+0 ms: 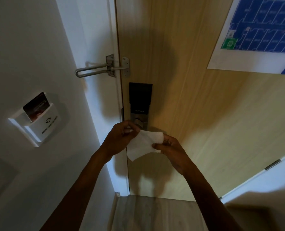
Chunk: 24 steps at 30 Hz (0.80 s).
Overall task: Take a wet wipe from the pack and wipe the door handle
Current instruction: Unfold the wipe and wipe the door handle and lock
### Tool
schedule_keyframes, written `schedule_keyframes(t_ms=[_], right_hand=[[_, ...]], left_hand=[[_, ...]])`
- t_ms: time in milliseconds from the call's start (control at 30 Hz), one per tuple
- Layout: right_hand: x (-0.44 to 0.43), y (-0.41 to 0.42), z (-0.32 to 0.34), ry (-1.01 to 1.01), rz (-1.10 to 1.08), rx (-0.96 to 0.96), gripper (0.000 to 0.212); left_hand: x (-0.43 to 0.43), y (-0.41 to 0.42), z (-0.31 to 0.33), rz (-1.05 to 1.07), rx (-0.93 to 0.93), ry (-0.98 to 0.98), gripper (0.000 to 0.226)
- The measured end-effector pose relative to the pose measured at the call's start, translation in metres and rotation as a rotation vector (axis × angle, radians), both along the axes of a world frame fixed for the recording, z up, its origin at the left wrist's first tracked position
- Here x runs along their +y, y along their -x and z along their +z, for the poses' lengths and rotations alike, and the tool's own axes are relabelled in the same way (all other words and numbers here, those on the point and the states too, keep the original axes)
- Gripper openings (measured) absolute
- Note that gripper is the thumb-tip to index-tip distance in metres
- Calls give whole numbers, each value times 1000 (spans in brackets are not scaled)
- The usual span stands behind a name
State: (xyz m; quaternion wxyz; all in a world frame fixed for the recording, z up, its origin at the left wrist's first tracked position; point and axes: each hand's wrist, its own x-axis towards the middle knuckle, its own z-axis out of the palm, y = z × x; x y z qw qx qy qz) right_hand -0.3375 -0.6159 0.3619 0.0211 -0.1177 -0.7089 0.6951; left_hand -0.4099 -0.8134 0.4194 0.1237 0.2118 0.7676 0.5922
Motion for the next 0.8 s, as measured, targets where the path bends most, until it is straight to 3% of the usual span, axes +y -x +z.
schedule_keyframes(t_ms=[267,433,800], right_hand=[[2,-2,-5,-26,54,-7,50],[2,-1,0,124,57,37,32],[15,-10,-13,45,100,55,51]], left_hand=[[-3,8,-7,42,-47,4,7],[-3,14,-11,36,-52,18,6],[-1,27,-26,56,-125,-64,22]])
